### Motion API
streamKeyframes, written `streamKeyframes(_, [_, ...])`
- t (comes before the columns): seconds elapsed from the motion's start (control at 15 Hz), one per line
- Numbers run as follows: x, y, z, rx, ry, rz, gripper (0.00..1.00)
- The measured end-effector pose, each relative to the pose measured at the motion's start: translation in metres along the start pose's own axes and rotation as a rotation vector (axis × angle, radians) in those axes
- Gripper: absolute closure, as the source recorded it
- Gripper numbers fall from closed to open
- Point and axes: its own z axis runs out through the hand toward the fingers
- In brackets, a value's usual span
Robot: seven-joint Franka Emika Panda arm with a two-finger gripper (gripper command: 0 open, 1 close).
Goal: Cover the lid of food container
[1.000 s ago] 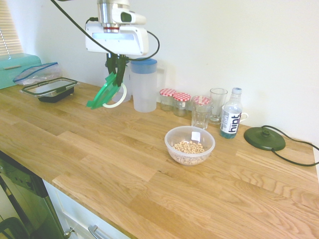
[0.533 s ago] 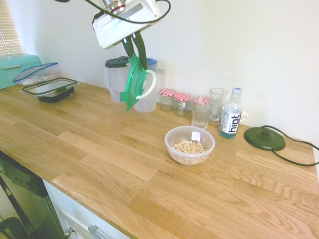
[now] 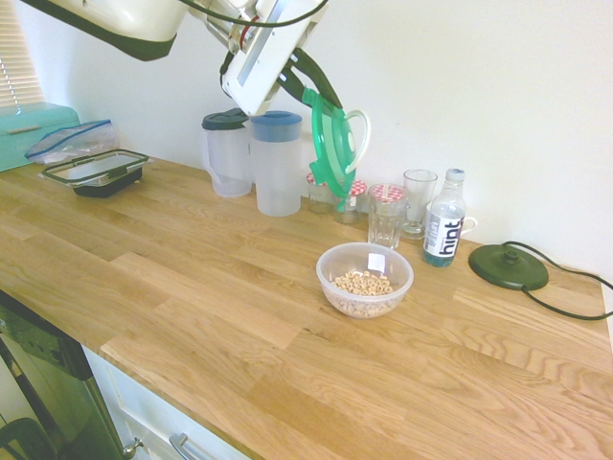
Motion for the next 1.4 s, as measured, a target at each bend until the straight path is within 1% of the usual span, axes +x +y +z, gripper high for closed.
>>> streamKeyframes(0.13, [-0.013,-0.010,0.000,-0.116,0.041,0.025,1.00])
streamKeyframes(0.27, [-0.041,-0.026,0.006,-0.237,0.068,0.050,1.00])
streamKeyframes(0.33, [-0.049,-0.034,0.010,-0.295,0.097,0.060,1.00])
streamKeyframes(0.4, [-0.049,-0.045,0.017,-0.332,0.134,0.063,1.00])
streamKeyframes(0.53, [-0.048,-0.062,0.040,-0.385,0.176,0.061,1.00])
streamKeyframes(0.6, [-0.048,-0.069,0.051,-0.392,0.190,0.064,1.00])
streamKeyframes(0.67, [-0.049,-0.078,0.058,-0.378,0.202,0.063,1.00])
streamKeyframes(0.87, [-0.062,-0.098,0.070,-0.363,0.239,0.047,1.00])
streamKeyframes(1.07, [-0.078,-0.114,0.087,-0.395,0.271,0.024,1.00])
streamKeyframes(1.4, [-0.105,-0.137,0.108,-0.429,0.286,-0.005,1.00])
